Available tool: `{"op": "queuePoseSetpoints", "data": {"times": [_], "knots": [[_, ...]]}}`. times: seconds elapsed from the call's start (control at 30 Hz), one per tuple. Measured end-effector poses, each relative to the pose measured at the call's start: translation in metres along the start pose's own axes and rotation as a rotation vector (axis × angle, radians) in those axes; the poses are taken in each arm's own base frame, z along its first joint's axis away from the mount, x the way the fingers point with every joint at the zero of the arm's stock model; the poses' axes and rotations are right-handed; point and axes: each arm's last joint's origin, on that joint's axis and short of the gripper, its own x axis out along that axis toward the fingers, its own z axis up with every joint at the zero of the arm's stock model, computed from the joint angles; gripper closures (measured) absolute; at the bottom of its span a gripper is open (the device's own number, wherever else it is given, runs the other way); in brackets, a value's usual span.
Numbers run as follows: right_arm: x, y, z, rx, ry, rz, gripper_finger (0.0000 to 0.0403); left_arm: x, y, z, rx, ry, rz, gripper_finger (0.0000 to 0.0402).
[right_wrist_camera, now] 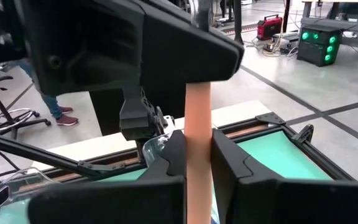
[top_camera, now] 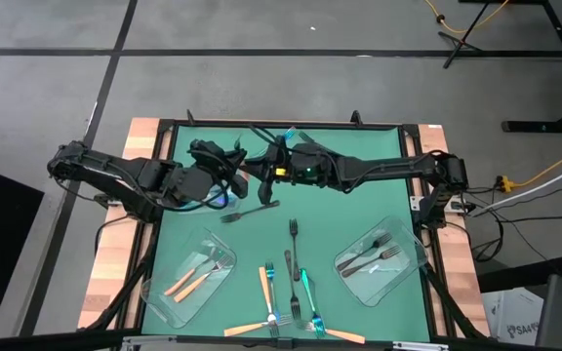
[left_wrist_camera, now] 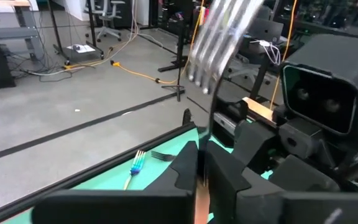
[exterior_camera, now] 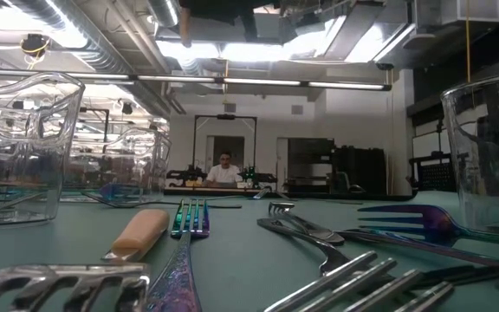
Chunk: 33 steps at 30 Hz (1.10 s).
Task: Sort silverware by color (type)
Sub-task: Put the yellow fork into the bottom left transparent bin
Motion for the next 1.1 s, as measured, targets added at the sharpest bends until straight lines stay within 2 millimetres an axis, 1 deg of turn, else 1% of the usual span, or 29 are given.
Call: {"op": "queuePoseSetpoints", "data": {"times": [0.23,0.33,0.43,0.63,0.73,0.87,1.0,1.1], "knots": [[0.0,0.0,0.0,0.001,0.002,-0.001,0.0381,0.0,0.0,0.0,0.03,0.001,0.001,0.0397],[0.0,0.0,0.0,0.002,0.002,-0.001,0.0372,0.0,0.0,0.0,0.032,0.002,0.001,0.0397],[0.0,0.0,0.0,0.004,0.002,-0.001,0.0353,0.0,0.0,0.0,0.035,0.003,-0.001,0.0398],[0.0,0.0,0.0,0.006,-0.005,0.001,0.0294,0.0,0.001,-0.001,0.073,0.009,0.001,0.0398],[0.0,-0.001,-0.002,0.003,0.019,-0.003,0.028,0.0,0.0,-0.001,0.075,0.01,-0.005,0.0398],[-0.005,-0.002,-0.007,-0.023,0.114,-0.018,0.028,-0.003,0.001,0.001,0.081,0.044,-0.078,0.0398],[-0.019,-0.003,-0.007,-0.124,0.244,0.002,0.0287,-0.008,0.005,0.004,0.068,0.102,-0.183,0.0398],[-0.031,-0.004,-0.011,-0.158,0.37,0.039,0.0289,-0.013,0.009,0.003,0.031,0.188,-0.287,0.0398]]}}
